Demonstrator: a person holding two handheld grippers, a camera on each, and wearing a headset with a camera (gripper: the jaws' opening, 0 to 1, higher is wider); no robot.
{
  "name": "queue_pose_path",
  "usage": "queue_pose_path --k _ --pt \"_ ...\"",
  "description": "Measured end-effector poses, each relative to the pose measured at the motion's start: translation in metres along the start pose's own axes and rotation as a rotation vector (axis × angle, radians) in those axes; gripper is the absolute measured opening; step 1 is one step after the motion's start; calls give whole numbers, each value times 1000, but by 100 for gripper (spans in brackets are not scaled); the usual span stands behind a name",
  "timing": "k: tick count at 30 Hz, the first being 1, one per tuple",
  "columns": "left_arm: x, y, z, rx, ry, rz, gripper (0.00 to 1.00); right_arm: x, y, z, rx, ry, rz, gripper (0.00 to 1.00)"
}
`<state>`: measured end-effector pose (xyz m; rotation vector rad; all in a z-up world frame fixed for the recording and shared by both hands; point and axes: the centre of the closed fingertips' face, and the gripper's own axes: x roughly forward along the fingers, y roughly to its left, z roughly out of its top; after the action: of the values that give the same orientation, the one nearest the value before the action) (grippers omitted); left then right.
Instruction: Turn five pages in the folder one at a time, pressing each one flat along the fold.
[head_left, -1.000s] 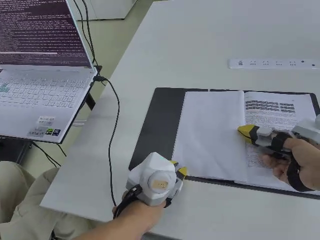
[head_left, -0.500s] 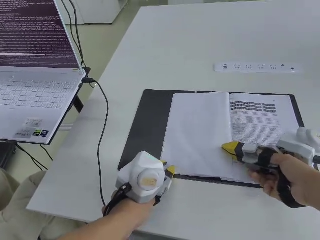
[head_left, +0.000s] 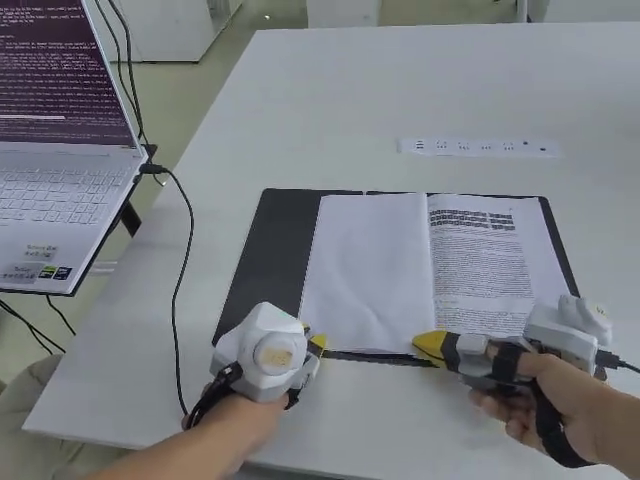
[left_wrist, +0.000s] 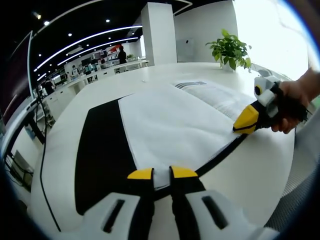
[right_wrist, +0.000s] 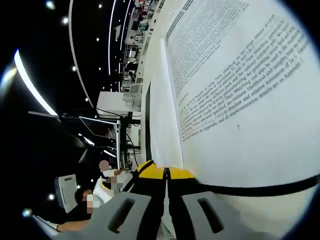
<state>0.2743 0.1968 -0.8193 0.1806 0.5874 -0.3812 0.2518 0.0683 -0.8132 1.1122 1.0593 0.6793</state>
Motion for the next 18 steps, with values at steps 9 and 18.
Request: queue_pose_path --k 9,18 --pt "-1 0 1 0 17 9 10 -13 1 -36 -19 39 -17 0" --pt "-7 0 4 -60 88 6 3 -40 33 -27 -181 -59 -25 0"
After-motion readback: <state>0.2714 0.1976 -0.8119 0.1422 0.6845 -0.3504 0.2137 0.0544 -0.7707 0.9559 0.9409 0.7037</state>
